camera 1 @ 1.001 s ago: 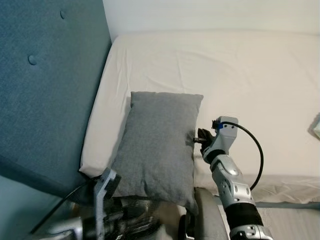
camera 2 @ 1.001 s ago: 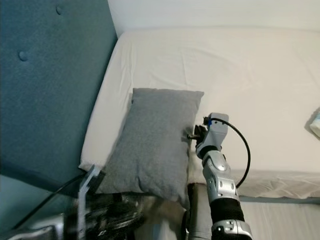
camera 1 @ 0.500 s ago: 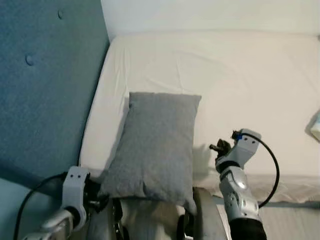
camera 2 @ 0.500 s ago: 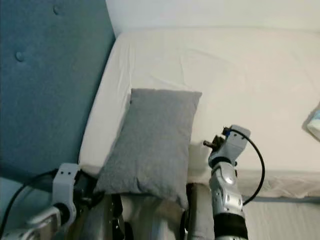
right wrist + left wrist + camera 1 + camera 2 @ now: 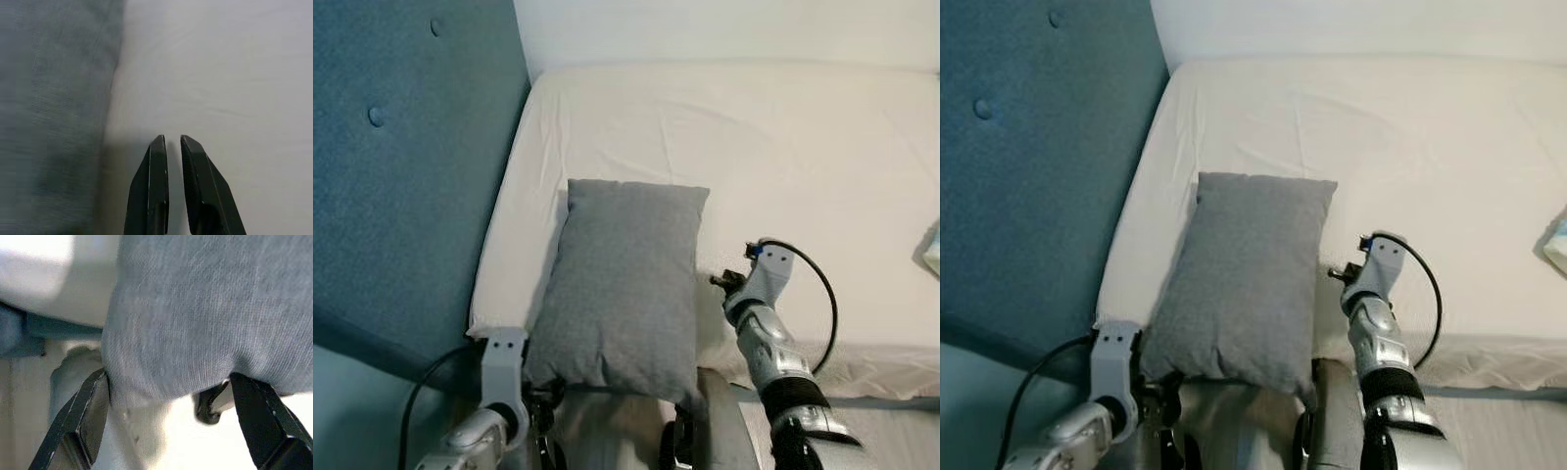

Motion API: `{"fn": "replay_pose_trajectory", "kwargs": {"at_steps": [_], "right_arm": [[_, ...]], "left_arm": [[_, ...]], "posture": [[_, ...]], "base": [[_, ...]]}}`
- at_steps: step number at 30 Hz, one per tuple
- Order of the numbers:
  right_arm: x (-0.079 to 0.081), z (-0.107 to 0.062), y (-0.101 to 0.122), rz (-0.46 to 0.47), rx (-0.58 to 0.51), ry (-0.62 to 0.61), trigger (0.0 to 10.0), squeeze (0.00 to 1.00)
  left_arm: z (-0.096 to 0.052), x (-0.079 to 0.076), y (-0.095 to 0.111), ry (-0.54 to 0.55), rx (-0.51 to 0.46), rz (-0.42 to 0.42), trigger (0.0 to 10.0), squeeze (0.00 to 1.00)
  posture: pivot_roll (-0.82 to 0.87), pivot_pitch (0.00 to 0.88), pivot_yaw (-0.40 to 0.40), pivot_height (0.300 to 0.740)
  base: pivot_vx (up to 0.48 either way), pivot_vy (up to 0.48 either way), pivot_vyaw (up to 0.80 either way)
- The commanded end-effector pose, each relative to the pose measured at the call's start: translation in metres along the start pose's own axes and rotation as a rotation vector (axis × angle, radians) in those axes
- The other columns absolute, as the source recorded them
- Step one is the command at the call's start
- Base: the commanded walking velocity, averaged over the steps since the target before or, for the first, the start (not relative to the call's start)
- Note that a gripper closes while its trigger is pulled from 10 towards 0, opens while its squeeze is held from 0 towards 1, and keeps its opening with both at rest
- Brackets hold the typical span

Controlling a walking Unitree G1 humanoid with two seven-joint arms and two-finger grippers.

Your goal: Clean up the room

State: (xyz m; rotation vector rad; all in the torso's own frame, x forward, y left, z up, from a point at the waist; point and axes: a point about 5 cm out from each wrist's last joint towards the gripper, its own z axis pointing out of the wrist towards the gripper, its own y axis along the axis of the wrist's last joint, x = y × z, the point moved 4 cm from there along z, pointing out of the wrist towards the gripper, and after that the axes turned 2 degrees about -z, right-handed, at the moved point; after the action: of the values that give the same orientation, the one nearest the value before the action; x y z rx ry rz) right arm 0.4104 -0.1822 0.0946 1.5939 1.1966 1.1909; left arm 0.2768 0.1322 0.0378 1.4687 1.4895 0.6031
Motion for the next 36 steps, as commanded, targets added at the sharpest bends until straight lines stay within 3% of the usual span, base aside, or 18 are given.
{"fn": "replay_pose_trajectory", "kwargs": {"at_steps": [1,4,6,8,10,15,19,20,22,24,25,28,32,35,36], "right_arm": [[0.009,0.001,-0.010,-0.001,0.042,0.034,10.0,0.00],[0.042,0.007,0.007,0.018,0.003,0.125,10.0,0.00],[0.048,0.008,0.011,0.024,-0.007,0.142,10.0,0.00],[0.070,0.009,0.021,0.032,-0.030,0.201,10.0,0.00],[0.070,0.009,0.021,0.032,-0.030,0.201,10.0,0.00],[0.103,0.009,0.043,0.035,-0.083,0.300,10.0,0.00],[0.110,0.009,0.051,0.035,-0.103,0.321,10.0,0.00],[0.126,0.007,0.071,0.047,-0.157,0.372,10.0,0.00],[0.126,0.007,0.071,0.047,-0.157,0.372,10.0,0.00],[0.139,0.005,0.086,0.047,-0.199,0.418,10.0,0.00],[0.139,0.005,0.086,0.047,-0.199,0.418,10.0,0.00],[0.155,-0.001,0.096,0.046,-0.243,0.479,10.0,0.00],[0.157,-0.002,0.095,0.063,-0.254,0.494,10.0,0.00],[0.157,-0.002,0.095,0.063,-0.254,0.494,10.0,0.00],[0.157,-0.003,0.095,0.077,-0.264,0.497,10.0,0.00]], "left_arm": [[0.003,-0.012,0.002,-0.017,-0.024,0.001,10.0,0.00],[0.014,-0.025,0.021,-0.018,-0.089,0.006,10.0,0.00],[0.017,-0.027,0.024,-0.017,-0.103,0.007,10.0,0.00],[0.025,-0.039,0.037,-0.034,-0.139,0.009,10.0,0.00],[0.025,-0.039,0.037,-0.034,-0.139,0.009,10.0,0.00],[0.039,-0.067,0.060,-0.071,-0.215,0.023,10.0,0.00],[0.042,-0.072,0.068,-0.064,-0.251,0.052,10.0,0.00],[0.044,-0.073,0.092,-0.017,-0.354,0.098,10.0,0.00],[0.044,-0.073,0.092,-0.017,-0.354,0.098,10.0,0.00],[0.043,-0.066,0.114,0.036,-0.448,0.130,10.0,0.00],[0.043,-0.066,0.114,0.036,-0.448,0.130,10.0,0.00],[0.036,-0.043,0.134,0.120,-0.521,0.176,10.0,0.00],[0.031,-0.030,0.128,0.133,-0.507,0.188,10.0,0.00],[0.031,-0.030,0.128,0.133,-0.507,0.188,10.0,0.00],[0.025,-0.021,0.122,0.138,-0.504,0.198,10.0,0.00]], "posture": [[0.11,0.360,-0.021,0.590],[0.12,0.362,-0.020,0.590],[0.12,0.362,-0.020,0.590],[0.12,0.371,-0.015,0.590],[0.12,0.371,-0.015,0.590],[0.11,0.375,-0.004,0.590],[0.11,0.377,-0.003,0.590],[0.10,0.380,-0.003,0.590],[0.10,0.380,-0.003,0.590],[0.10,0.381,-0.005,0.590],[0.10,0.381,-0.005,0.590],[0.10,0.379,-0.008,0.590],[0.09,0.367,-0.011,0.590],[0.09,0.367,-0.011,0.590],[0.10,0.360,-0.011,0.590]], "base": [[0.000,0.000,0.00],[0.000,0.000,0.00],[0.000,0.000,0.00],[0.000,0.000,0.00],[0.000,0.000,0.00],[0.000,0.000,0.00],[0.000,0.000,0.00],[0.000,0.000,0.00],[0.000,0.000,0.00],[0.000,0.000,0.00],[0.000,0.000,0.00],[0.000,0.000,0.00],[0.000,0.000,0.00],[0.000,0.000,0.00],[0.000,0.000,0.00]]}}
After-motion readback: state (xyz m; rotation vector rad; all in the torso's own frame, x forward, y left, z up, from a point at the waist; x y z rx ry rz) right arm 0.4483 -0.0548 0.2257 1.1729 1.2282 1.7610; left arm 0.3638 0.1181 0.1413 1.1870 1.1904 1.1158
